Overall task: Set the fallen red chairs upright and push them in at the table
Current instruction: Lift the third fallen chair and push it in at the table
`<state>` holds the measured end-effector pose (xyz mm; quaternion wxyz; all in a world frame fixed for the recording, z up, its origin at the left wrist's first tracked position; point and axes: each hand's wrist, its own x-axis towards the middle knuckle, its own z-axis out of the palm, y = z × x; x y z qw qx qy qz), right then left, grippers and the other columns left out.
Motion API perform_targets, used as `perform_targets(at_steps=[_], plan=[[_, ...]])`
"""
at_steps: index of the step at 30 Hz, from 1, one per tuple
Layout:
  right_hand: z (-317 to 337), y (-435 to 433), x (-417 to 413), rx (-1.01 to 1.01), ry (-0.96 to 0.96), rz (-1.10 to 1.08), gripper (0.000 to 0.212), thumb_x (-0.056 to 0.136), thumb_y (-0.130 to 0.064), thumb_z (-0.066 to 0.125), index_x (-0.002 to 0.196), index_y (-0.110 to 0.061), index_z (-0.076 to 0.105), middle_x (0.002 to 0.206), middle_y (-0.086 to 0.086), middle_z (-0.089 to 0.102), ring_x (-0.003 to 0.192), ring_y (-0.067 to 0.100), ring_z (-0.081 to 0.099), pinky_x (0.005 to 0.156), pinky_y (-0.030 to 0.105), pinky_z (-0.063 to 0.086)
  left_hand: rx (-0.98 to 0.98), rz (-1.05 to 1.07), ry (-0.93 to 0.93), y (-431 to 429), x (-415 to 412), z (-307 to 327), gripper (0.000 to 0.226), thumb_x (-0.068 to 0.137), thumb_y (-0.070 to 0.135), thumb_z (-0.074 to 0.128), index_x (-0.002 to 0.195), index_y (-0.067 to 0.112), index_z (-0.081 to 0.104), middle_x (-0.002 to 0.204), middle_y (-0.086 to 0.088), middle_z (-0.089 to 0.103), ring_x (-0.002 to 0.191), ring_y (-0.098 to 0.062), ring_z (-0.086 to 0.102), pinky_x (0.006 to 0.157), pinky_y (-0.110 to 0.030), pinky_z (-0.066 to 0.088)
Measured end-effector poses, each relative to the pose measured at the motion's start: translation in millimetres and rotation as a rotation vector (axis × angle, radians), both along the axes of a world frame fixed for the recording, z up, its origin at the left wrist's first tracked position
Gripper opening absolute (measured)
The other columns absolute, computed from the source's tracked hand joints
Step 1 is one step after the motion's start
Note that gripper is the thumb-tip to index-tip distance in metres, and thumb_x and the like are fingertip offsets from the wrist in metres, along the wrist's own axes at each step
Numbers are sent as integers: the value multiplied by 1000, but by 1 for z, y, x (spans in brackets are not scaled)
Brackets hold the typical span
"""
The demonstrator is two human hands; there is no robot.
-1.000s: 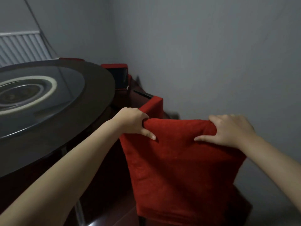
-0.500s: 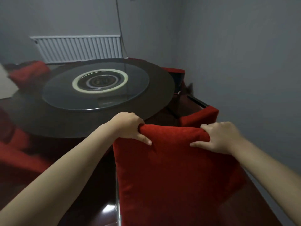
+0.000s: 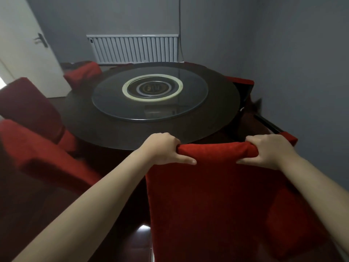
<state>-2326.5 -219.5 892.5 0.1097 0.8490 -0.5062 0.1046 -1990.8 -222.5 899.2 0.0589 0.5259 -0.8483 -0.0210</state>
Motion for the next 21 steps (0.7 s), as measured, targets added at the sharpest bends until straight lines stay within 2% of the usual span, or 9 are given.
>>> perform_targets(at_steps=[6,9,14,17,21], plan=[[-7,-22,-5,-15,-29,3,86,51,-105,14,76,-33,55,71,-15,58,64,6,56,53,25,34,-66,102,-26,-7,-5,-3,86,42,106,25,61,26,53,54,12,53,52,-3,47,49,-26,30],[-8,-30,-5,-27,-21,22,83,53,-104,14,71,-31,50,69,-15,56,64,8,56,55,28,34,-85,175,-39,-6,-7,-5,86,42,106,25,66,29,54,56,13,52,53,-6,45,54,-29,33],[-13,-35,-10,-60,-55,65,78,56,-103,15,65,-31,42,62,-15,50,58,10,52,52,27,34,-120,272,-36,4,-15,-5,77,45,103,30,62,28,40,56,14,47,59,-11,43,51,-30,27],[-11,-42,-10,-48,-59,85,82,56,-104,13,66,-31,48,62,-16,51,59,10,55,51,27,35,-132,328,-10,9,-20,-3,75,47,100,33,63,27,39,57,15,43,65,-16,52,52,-30,26],[-12,-50,-10,-29,-61,115,85,56,-104,13,71,-31,53,66,-16,56,61,10,57,53,27,43,-123,378,5,8,-24,-1,71,49,97,37,63,27,37,60,15,42,76,-20,60,58,-31,29]])
